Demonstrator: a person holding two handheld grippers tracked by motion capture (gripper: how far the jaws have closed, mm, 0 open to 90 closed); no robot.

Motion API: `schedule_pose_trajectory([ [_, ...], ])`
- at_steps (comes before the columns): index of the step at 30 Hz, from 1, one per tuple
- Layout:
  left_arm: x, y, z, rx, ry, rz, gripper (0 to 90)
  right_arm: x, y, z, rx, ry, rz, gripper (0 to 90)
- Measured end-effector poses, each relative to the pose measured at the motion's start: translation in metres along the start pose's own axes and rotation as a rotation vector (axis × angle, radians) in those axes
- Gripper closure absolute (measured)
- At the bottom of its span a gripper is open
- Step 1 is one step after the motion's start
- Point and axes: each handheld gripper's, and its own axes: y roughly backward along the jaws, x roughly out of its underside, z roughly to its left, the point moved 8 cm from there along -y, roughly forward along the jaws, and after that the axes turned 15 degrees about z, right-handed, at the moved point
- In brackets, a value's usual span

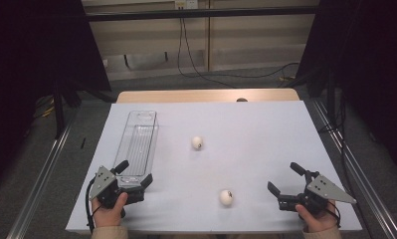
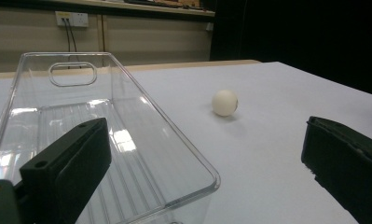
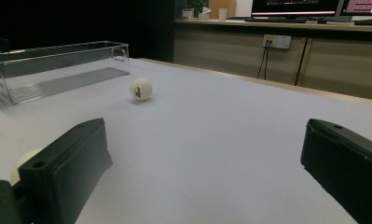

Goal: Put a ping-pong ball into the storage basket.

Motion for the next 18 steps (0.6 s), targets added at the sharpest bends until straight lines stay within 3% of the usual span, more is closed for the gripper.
schedule_pose_trajectory([
  [11, -0.0016, -0.0002, -0.0029, 0.025, 0.017, -0.004, 1.4, -0.0004, -0.0004, 0.0021, -0.009, 0.008, 0.002, 0.9],
  [13, -0.0030, -0.0016, -0.0053, 0.029, 0.001, 0.000, 1.4, -0.0003, -0.0005, 0.0024, -0.010, 0.009, 0.003, 1.0],
  [18, -0.0062, -0.0037, -0.0107, 0.048, 0.008, -0.001, 1.4, -0.0007, -0.0002, 0.0020, -0.012, 0.005, 0.000, 1.1],
])
